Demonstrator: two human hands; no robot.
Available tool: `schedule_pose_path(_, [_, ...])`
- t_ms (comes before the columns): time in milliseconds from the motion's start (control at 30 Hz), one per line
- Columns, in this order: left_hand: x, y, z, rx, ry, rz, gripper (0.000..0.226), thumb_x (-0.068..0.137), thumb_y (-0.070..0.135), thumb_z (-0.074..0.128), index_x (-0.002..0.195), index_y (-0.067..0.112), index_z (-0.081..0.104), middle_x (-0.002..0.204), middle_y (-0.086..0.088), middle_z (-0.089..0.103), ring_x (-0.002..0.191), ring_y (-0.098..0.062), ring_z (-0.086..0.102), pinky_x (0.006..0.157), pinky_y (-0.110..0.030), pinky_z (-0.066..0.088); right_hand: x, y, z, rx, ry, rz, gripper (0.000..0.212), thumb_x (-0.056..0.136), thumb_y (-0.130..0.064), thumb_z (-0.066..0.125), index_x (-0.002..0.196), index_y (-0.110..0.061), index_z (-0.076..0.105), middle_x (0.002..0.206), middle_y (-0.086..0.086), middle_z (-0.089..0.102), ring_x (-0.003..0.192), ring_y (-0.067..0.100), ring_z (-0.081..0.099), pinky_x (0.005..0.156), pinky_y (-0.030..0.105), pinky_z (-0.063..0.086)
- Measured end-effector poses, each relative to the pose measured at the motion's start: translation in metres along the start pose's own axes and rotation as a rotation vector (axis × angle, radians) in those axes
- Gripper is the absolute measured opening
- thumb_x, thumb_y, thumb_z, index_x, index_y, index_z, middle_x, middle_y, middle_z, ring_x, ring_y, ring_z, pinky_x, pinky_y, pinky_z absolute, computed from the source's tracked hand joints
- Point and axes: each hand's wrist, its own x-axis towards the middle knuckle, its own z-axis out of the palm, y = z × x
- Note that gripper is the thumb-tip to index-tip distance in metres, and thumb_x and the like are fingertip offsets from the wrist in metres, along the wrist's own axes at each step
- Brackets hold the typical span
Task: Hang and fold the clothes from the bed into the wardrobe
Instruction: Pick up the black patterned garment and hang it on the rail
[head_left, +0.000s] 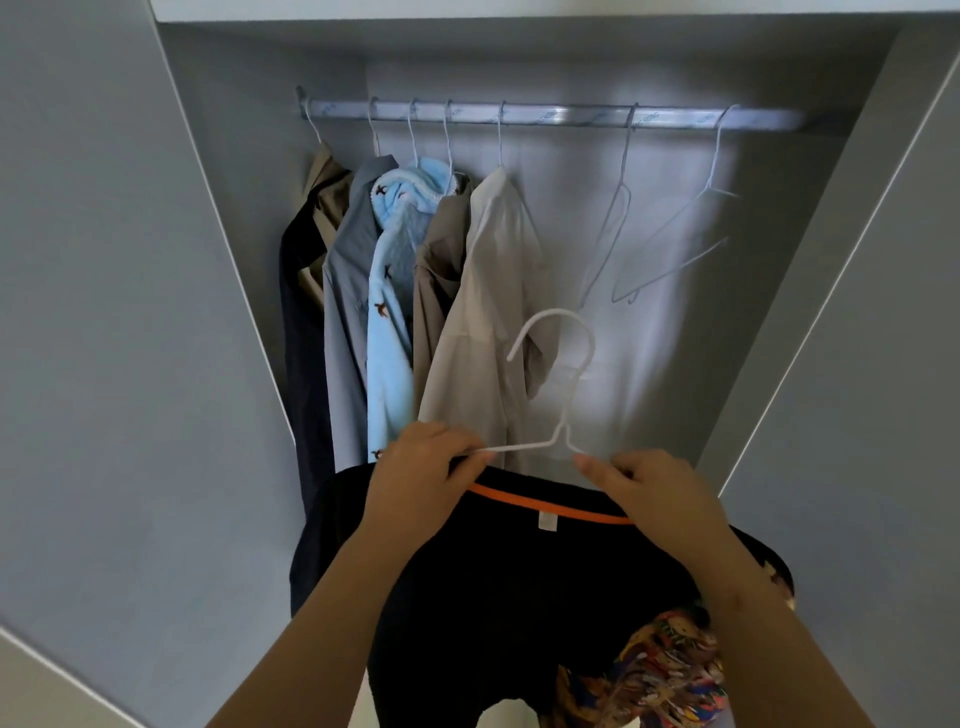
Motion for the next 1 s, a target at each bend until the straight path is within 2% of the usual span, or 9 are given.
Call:
schedule_pose_path(167, [-0.005,0.001,0.021,-0.158,-0.159,-0.187,0.019,0.09,0.028,0.057,0.104,0.018,0.064,0.1,0.003,0.061,0.092,-0.011,0.055,0.078,-0.017,0.038,-0.006,0.013,0.003,0.112,-0.124,0.199,0.059,0.083,-0.057,0.056,0.046,-0.02,0.028,0.036,-0.009,0.022,0.035,0.009,0.024,0.051,0.027,0.022])
schedule_pose_path(233, [-0.008,0.003,0.03,-0.203,-0.221,-0.252,0.018,0.092,0.03,0.054,0.105,0.021,0.063,0.102,0.005,0.06,0.093,-0.011,0.056,0.074,-0.016,0.041,-0.011,0.019,0.005,0.178,-0.15,0.245,0.056,0.085,-0.05,0.058,0.048,-0.009,0.049,0.041,-0.002,0.039,0.039,0.014,0.039,0.054,0.027,0.026])
schedule_pose_path(300, [-0.007,0.004,0.035,-0.241,-0.25,-0.316,0.019,0.092,0.033,0.052,0.106,0.025,0.061,0.097,0.013,0.058,0.085,-0.003,0.053,0.066,-0.006,0.036,-0.015,0.024,0.003,0.227,-0.185,0.285,0.05,0.087,-0.043,0.059,0.085,0.006,0.068,0.074,0.022,0.066,0.069,0.032,0.065,0.06,0.028,0.039])
schedule_pose_path(333, [-0.006,0.005,0.036,-0.256,-0.259,-0.348,0.017,0.092,0.035,0.052,0.105,0.028,0.061,0.093,0.016,0.057,0.081,0.001,0.051,0.063,-0.004,0.034,-0.018,0.026,0.0,0.252,-0.203,0.316,0.049,0.088,-0.04,0.059,0.096,0.007,0.067,0.093,0.026,0.067,0.087,0.037,0.066,0.067,0.031,0.047])
schedule_pose_path(367, [-0.005,0.006,0.038,-0.275,-0.265,-0.376,0.015,0.092,0.036,0.051,0.103,0.03,0.06,0.09,0.018,0.057,0.078,0.004,0.051,0.062,-0.004,0.033,-0.02,0.028,-0.003,0.288,-0.224,0.349,0.045,0.089,-0.037,0.058,0.098,0.006,0.068,0.1,0.026,0.066,0.096,0.037,0.064,0.074,0.034,0.051])
schedule_pose_path(467, [-0.003,0.009,0.044,-0.368,-0.272,-0.472,0.009,0.091,0.036,0.052,0.098,0.034,0.057,0.085,0.015,0.06,0.08,0.0,0.057,0.069,-0.016,0.044,-0.021,0.031,-0.013,0.381,-0.241,0.435,0.032,0.091,-0.029,0.058,0.078,-0.003,0.072,0.08,0.019,0.068,0.081,0.033,0.067,0.066,0.028,0.05])
schedule_pose_path(667, [0.005,0.017,0.049,-0.422,-0.23,-0.543,0.011,0.091,0.037,0.051,0.101,0.033,0.051,0.087,0.003,0.066,0.084,-0.016,0.063,0.083,-0.032,0.05,-0.01,0.029,-0.013,0.596,-0.123,0.587,0.032,0.09,-0.017,0.055,0.06,-0.007,0.062,0.047,0.004,0.054,0.041,0.017,0.051,0.054,0.027,0.041])
schedule_pose_path(867, [0.033,0.012,0.048,-0.477,-0.207,-0.546,0.006,0.092,0.035,0.05,0.096,0.034,0.053,0.092,0.0,0.069,0.085,-0.017,0.065,0.085,-0.031,0.05,0.019,0.0,0.008,0.806,-0.147,0.629,0.022,0.091,-0.014,0.053,0.076,-0.003,0.063,0.051,0.006,0.057,0.04,0.017,0.055,0.043,0.022,0.043])
schedule_pose_path(1000, [0.071,-0.002,0.045,-0.53,-0.154,-0.508,0.005,0.09,0.033,0.052,0.094,0.034,0.056,0.084,0.003,0.067,0.08,-0.013,0.065,0.079,-0.031,0.051,0.056,-0.022,0.012,0.836,-0.16,0.634,0.024,0.091,-0.015,0.051,0.071,-0.006,0.059,0.058,0.008,0.056,0.048,0.02,0.054,0.047,0.025,0.044])
